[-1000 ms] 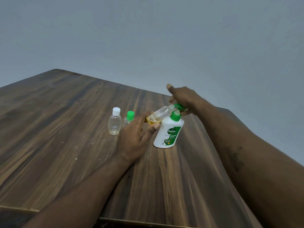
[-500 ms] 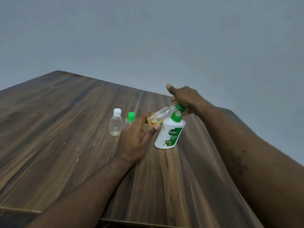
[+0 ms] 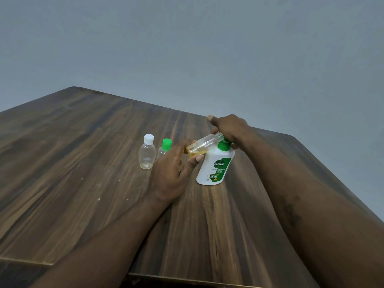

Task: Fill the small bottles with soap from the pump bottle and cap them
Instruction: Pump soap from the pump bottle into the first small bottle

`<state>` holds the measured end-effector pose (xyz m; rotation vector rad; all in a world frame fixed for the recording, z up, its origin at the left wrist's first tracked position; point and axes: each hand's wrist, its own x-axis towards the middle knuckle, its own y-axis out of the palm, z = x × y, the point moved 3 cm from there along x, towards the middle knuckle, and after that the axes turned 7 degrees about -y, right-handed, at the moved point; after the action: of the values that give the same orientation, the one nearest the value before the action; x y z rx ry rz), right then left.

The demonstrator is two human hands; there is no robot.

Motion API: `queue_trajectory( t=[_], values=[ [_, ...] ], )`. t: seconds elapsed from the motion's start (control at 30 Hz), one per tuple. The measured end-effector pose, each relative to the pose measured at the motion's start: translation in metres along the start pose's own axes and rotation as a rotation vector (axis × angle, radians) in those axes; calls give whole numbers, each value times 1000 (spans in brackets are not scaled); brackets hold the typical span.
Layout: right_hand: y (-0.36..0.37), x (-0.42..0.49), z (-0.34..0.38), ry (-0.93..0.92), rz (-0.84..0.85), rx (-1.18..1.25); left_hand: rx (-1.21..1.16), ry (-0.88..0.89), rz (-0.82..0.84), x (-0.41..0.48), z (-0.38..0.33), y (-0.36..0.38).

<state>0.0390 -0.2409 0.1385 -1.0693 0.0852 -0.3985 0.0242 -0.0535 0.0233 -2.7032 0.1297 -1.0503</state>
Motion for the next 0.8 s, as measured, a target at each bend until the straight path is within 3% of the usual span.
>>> queue_trajectory(
  t=[0.3, 0.47, 0.8],
  values=[
    [-28, 3, 18, -39, -152, -87, -15, -24, -28, 0, 0, 0],
    [1, 0, 3, 33, -22, -25, -5, -28, -6, 1, 0, -1],
    [-1, -1, 4, -10, -19, -27, 21, 33, 44, 1, -3, 2]
  ],
)
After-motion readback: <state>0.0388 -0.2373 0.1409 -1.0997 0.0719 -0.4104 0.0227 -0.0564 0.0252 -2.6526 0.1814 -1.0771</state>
